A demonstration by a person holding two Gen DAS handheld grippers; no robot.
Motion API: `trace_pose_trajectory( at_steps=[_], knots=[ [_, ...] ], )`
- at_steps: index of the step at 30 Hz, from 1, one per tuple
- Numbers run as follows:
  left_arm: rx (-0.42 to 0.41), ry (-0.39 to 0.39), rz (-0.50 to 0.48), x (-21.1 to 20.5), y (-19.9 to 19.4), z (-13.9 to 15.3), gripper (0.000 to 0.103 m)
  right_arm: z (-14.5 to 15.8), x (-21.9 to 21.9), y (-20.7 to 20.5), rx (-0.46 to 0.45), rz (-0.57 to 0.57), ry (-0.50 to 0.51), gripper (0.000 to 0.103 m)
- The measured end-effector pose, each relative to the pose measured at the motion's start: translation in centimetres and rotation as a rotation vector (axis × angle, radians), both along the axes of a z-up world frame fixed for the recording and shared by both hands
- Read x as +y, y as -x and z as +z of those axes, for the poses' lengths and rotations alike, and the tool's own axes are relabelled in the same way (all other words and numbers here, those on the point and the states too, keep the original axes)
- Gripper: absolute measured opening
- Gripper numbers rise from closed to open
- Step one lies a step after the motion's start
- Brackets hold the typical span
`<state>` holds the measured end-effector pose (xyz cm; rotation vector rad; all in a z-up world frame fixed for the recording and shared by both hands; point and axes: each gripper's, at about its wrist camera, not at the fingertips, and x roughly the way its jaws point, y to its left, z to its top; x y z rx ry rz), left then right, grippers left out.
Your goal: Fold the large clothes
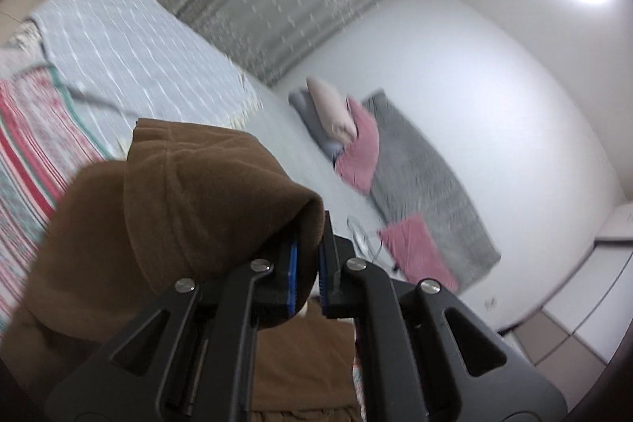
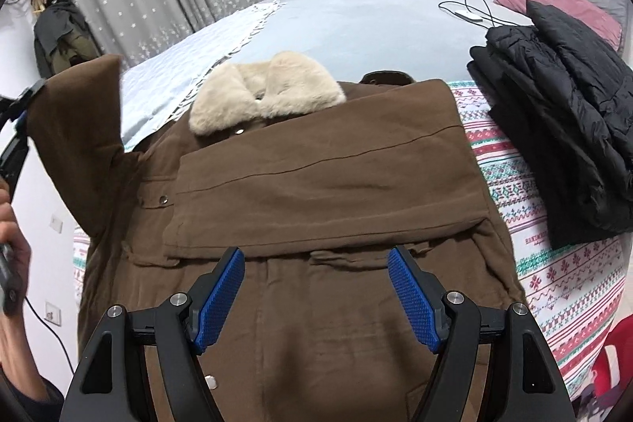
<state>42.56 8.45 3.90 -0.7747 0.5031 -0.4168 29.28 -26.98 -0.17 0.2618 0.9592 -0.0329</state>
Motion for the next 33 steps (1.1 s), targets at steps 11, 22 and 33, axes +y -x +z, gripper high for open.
trace_pose_trajectory(
  at_steps=[11,22,33],
  knots=[
    [0.177,-0.292,-0.176,-14.2,0.3,-7.9,0.011,-1.8,-4.1,-1.6,0.051,-0.056,-0.059,0.076],
    [0.093,-0.636,-0.283,-19.8,1.9,-9.2,0.068,-3.9,-6.6,-2.5,0.107,-0.078,-0.18,0.076],
    [-0.278,-1.749,-0.564,-29.3,8.0,-17.0,0.067,-2.7,-12.1,-1.5,0.053,-0.22,-0.247,0.076]
  ],
)
